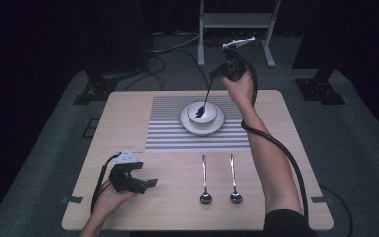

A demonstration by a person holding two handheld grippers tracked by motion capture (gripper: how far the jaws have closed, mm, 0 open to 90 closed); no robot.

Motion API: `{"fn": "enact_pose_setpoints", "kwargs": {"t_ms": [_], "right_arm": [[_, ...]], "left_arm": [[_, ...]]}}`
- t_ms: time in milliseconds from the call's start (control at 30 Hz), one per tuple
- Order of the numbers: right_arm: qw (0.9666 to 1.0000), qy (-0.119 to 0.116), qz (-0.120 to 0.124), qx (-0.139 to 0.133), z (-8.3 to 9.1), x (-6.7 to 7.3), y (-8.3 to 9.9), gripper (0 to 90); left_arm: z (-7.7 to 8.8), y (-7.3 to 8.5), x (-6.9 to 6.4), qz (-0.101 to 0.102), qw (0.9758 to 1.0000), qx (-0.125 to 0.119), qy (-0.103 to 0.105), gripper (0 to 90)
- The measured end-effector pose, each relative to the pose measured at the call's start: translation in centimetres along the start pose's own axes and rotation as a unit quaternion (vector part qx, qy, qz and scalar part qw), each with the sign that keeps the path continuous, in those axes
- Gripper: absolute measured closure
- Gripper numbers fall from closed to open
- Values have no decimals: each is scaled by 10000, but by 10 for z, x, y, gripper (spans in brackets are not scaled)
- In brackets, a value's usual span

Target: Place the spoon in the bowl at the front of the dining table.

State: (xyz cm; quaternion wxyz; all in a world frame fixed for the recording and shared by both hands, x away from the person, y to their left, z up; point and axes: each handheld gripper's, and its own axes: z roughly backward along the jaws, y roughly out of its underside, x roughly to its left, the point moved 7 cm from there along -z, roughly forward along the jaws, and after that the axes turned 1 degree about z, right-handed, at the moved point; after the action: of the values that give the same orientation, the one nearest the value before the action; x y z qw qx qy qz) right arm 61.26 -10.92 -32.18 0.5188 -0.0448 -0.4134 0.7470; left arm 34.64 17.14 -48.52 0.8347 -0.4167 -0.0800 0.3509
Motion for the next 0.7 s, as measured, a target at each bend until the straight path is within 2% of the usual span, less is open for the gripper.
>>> {"fn": "enact_pose_setpoints", "kwargs": {"t_ms": [367,700], "right_arm": [[9990,308,99,294,-22,-10,13,881],[9980,320,96,536,-34,-19,26,878]], "left_arm": [[-2,0,-2,-1,10000,9,10,80],[-2,1,-1,-10,10000,45,4,80]]}}
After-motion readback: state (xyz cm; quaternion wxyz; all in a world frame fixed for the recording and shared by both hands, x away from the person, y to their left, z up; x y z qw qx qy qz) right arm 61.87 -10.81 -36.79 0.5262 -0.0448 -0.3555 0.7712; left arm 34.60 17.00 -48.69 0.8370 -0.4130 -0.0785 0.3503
